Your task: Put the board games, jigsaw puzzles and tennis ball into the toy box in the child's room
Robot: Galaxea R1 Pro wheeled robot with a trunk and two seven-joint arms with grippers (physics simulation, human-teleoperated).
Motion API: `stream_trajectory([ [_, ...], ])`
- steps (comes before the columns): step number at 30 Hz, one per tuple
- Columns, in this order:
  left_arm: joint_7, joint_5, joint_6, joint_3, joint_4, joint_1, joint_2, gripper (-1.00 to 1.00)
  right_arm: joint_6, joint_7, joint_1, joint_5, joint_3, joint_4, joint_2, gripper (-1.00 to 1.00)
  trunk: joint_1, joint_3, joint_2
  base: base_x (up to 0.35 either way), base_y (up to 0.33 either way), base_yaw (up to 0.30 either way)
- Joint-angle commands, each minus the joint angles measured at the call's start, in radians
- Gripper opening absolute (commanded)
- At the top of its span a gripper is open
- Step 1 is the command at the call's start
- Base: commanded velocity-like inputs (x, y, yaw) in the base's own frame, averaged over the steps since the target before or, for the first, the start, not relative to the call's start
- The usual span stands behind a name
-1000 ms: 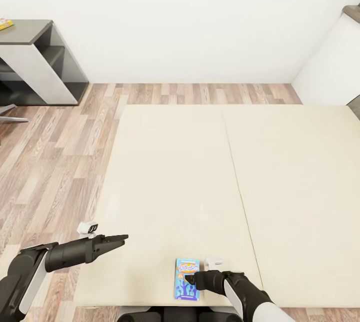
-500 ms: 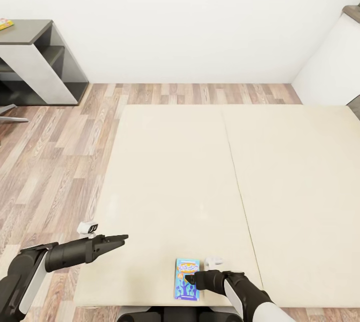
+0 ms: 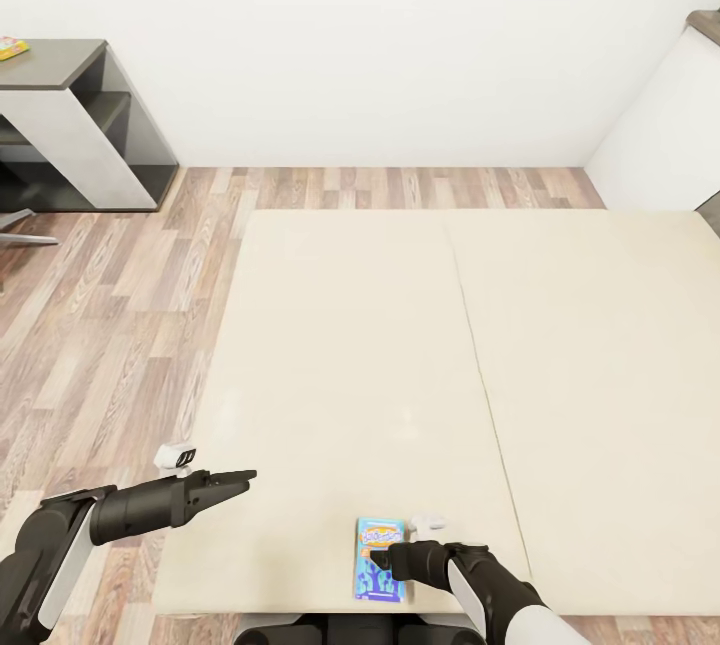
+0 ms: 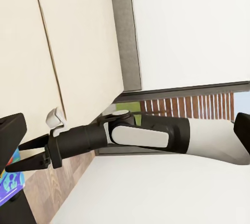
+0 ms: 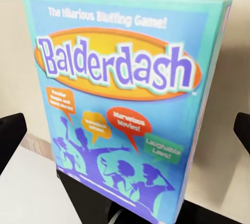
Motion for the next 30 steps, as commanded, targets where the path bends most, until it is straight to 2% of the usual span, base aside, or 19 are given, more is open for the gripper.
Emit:
stream_trajectory([
  [1, -0.003, 0.001, 0.011, 0.000, 0.000, 0.000, 0.000, 1.00, 0.007, 0.004, 0.000, 0.004, -0.004, -0.002, 0.001, 1.00, 0.000, -0.001, -0.001, 0.000, 0.012, 0.000],
  [30, -0.003, 0.001, 0.010, 0.000, 0.000, 0.000, 0.000, 1.00, 0.007, 0.002, 0.000, 0.003, -0.004, -0.002, 0.002, 1.00, 0.000, -0.001, -0.001, 0.000, 0.001, 0.000],
])
